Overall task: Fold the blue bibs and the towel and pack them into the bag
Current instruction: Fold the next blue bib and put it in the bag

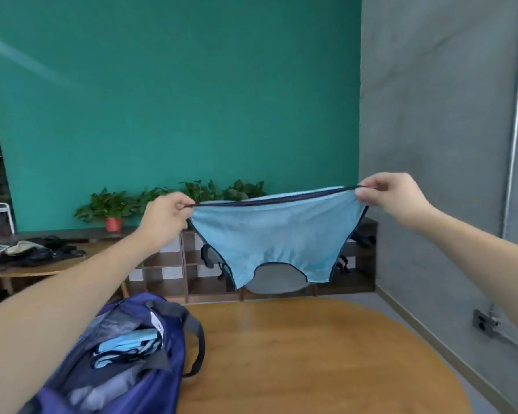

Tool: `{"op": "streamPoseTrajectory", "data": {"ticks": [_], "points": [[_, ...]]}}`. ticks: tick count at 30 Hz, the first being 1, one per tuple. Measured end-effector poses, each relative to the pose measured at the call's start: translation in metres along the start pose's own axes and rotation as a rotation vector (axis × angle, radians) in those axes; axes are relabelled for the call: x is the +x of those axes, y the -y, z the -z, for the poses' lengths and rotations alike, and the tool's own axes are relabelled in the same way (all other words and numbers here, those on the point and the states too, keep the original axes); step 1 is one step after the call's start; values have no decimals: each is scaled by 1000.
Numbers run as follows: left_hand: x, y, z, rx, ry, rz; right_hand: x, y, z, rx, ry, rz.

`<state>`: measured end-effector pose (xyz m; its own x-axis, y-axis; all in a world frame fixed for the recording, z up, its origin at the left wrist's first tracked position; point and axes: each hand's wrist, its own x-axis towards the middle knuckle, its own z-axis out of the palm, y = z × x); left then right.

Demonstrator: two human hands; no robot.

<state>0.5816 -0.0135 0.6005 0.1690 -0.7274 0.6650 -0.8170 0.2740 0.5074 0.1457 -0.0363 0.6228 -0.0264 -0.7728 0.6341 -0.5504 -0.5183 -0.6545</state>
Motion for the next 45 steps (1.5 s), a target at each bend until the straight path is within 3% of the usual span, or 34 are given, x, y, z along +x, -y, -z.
{"op": "streamPoseTrajectory", "data": {"ticks": [7, 15, 22, 30, 38, 45], "points": [[-114, 24, -15, -10, 152, -1, -102, -34, 13, -15, 178, -139], [-137, 30, -43, 20, 185, 21, -123, -77, 3, -53, 225, -237], [-142, 88, -130, 163, 254, 119, -121, -173, -64, -139, 279, -338], [-176, 177, -243, 165, 402, 297, -148, -288, -161, -131, 376, -515], [-193, 201, -267, 76, 323, 330, -162, -320, -185, -128, 303, -468], [-202, 203, -278, 413, 327, 65, -171, -316, -175, -169, 365, -425]]}}
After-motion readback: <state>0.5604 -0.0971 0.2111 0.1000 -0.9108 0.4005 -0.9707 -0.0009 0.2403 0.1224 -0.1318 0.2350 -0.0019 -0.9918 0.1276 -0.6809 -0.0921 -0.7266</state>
